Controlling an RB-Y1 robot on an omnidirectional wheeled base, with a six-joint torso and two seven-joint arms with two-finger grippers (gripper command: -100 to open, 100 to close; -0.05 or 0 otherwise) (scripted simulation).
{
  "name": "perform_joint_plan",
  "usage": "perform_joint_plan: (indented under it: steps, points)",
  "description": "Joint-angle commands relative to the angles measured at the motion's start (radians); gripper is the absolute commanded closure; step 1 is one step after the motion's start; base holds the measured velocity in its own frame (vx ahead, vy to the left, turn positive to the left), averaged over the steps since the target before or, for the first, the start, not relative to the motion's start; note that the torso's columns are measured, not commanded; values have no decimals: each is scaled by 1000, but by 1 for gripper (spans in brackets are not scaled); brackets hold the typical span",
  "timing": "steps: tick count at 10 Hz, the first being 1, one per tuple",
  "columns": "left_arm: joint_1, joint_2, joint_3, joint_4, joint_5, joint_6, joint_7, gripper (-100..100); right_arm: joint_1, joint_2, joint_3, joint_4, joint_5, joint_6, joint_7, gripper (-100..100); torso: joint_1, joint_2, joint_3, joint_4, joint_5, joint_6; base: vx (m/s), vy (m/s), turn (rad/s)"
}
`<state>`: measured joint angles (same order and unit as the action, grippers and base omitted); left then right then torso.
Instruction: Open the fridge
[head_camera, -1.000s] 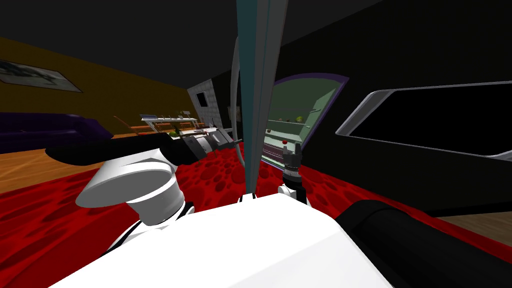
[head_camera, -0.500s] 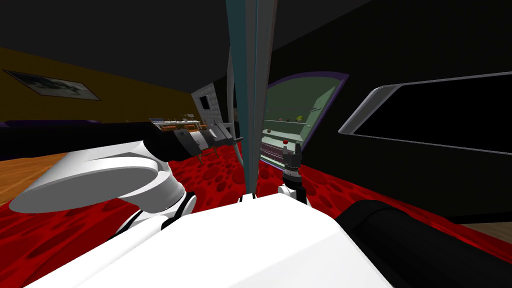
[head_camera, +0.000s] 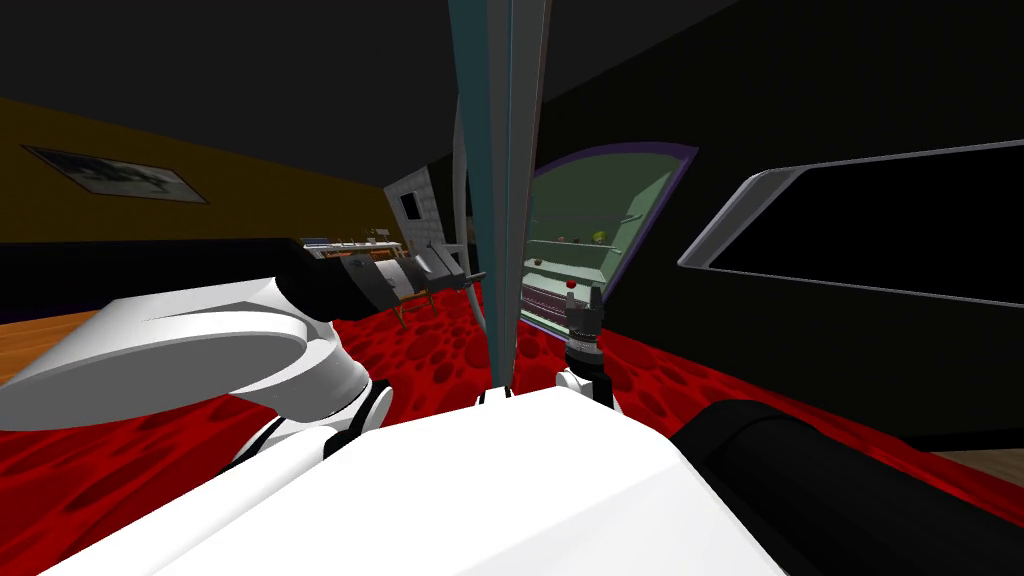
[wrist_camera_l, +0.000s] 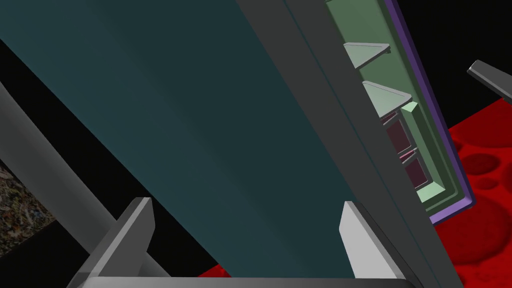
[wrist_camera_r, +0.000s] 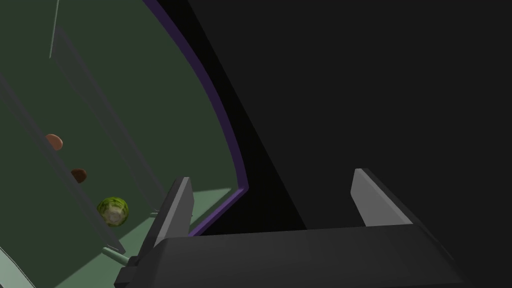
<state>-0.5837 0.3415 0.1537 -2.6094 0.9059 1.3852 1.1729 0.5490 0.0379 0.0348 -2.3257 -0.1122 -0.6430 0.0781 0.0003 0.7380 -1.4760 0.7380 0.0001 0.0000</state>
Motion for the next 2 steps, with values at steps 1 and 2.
perform_joint_plan:
  steps: [1,2]
  points:
    - [0,0,0,0,0,0,0,0,0,0,0,0,0,0,0,0,0,0,0,0,0,0,0,0,0]
    - [0,0,0,0,0,0,0,0,0,0,0,0,0,0,0,0,0,0,0,0,0,0,0,0,0]
